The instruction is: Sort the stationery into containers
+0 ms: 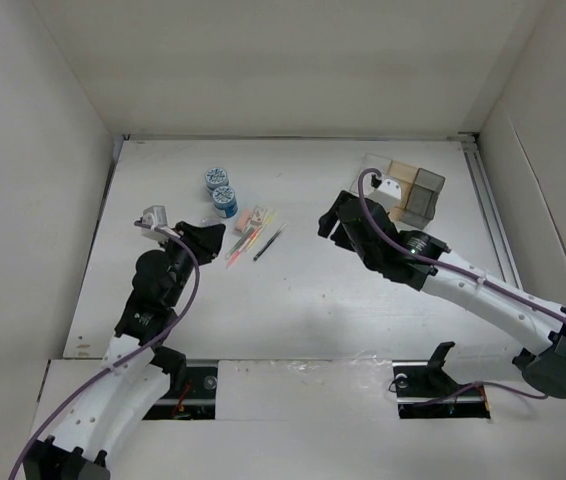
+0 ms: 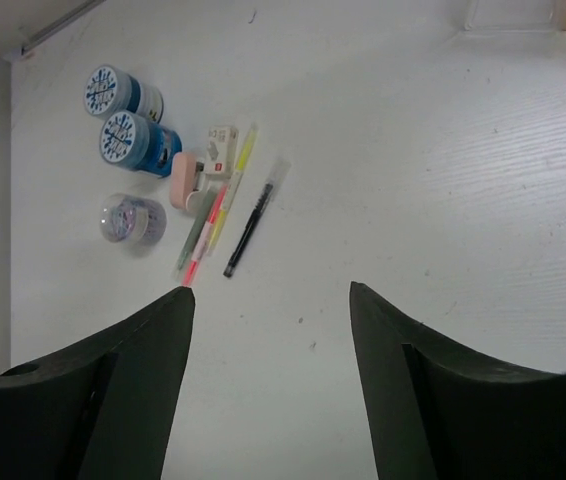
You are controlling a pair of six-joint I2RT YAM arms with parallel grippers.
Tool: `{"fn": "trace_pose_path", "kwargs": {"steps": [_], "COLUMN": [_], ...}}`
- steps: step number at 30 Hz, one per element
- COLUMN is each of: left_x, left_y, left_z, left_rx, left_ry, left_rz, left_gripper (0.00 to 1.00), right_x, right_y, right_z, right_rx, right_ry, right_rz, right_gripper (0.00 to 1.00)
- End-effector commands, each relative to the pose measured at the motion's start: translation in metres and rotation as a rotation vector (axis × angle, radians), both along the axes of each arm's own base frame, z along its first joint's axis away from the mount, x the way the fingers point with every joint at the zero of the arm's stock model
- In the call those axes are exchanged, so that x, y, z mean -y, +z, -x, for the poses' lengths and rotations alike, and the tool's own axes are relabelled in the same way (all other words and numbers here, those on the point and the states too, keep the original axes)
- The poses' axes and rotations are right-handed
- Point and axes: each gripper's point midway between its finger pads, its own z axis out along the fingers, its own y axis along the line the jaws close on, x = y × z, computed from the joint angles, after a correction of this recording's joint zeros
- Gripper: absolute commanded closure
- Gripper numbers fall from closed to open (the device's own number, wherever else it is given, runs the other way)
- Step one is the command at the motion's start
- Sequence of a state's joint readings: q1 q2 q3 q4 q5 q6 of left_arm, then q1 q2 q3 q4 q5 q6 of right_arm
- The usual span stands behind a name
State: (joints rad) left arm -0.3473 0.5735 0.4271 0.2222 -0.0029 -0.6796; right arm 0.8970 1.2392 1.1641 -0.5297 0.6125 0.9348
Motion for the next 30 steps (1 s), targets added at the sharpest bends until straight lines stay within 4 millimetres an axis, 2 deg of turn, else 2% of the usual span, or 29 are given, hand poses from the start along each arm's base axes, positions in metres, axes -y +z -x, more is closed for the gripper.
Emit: {"fn": "trace_pose_path", "kwargs": {"steps": [1,2,5,6,7,9,10,11,12,15,16,18,20,21,22,23,24,25,26,28,30], "left_x": [-0.005,-0.005,-0.005,-0.006,-0.006,-0.005,-0.005,-0.005,-0.008,-0.031,-0.036,-0.044,-0.056,-0.058,-0.061,-0.066,-0.067,-0.070,-0.071,-0.079,-0.080], "left_y": [0.022,0.025,0.032,0.034,0.034,0.037,0.037,0.037,0.035,0.033,0.034,0.037,0.038,0.036,0.034,0.031,0.026,0.026,0.019,0.010,0.005], "left_z": [-0.001,-0.001,0.000,0.001,0.001,0.003,0.003,0.003,0.004,0.008,0.010,0.015,0.021,0.020,0.021,0.020,0.019,0.019,0.016,0.012,0.010], "left_rx": [0.094,0.102,0.122,0.131,0.131,0.140,0.140,0.140,0.131,0.110,0.108,0.114,0.114,0.103,0.102,0.088,0.072,0.072,0.051,0.020,0.013], "left_ry": [0.025,0.025,0.025,0.026,0.026,0.015,0.015,0.015,0.030,0.151,0.176,0.209,0.269,0.283,0.297,0.328,0.341,0.355,0.371,0.426,0.436], "left_rz": [0.011,0.014,0.010,0.013,0.014,0.017,0.017,0.017,0.014,0.036,0.049,0.073,0.101,0.107,0.125,0.130,0.130,0.129,0.128,0.121,0.116], "left_gripper": [0.72,0.70,0.65,0.62,0.52,0.46,0.44,0.47,0.53,0.72,0.76,0.81,0.81,0.81,0.78,0.74,0.63,0.58,0.53,0.41,0.35], "right_x": [-0.007,-0.007,-0.013,-0.013,-0.015,-0.019,-0.024,-0.026,-0.029,-0.045,-0.050,-0.068,-0.081,-0.094,-0.106,-0.114,-0.125,-0.138,-0.150,-0.168,-0.189], "right_y": [0.008,0.008,0.006,0.006,0.016,0.012,0.011,0.014,0.009,0.012,0.012,0.009,0.007,0.017,-0.001,-0.005,-0.010,0.004,-0.020,-0.028,-0.037], "right_z": [-0.002,-0.002,-0.002,-0.002,-0.004,-0.006,-0.006,-0.008,-0.011,-0.025,-0.029,-0.039,-0.047,-0.054,-0.062,-0.066,-0.070,-0.078,-0.087,-0.097,-0.114], "right_rx": [0.030,0.028,0.017,0.017,0.032,0.018,0.011,0.018,0.011,0.017,0.018,0.009,0.013,0.030,0.005,0.000,-0.008,0.018,-0.008,-0.009,-0.001], "right_ry": [0.005,0.000,0.019,0.019,0.020,0.031,0.043,0.051,0.059,0.074,0.079,0.109,0.143,0.162,0.181,0.197,0.223,0.237,0.258,0.288,0.301], "right_rz": [-0.038,-0.047,-0.054,-0.054,-0.073,-0.053,-0.056,-0.046,-0.018,0.013,0.023,0.043,0.068,0.046,0.088,0.098,0.102,0.082,0.127,0.136,0.158], "right_gripper": [0.30,0.23,0.13,0.11,0.08,0.09,0.14,0.19,0.38,0.89,0.95,0.98,0.89,0.80,0.69,0.44,0.35,0.28,0.18,0.11,0.05]}}
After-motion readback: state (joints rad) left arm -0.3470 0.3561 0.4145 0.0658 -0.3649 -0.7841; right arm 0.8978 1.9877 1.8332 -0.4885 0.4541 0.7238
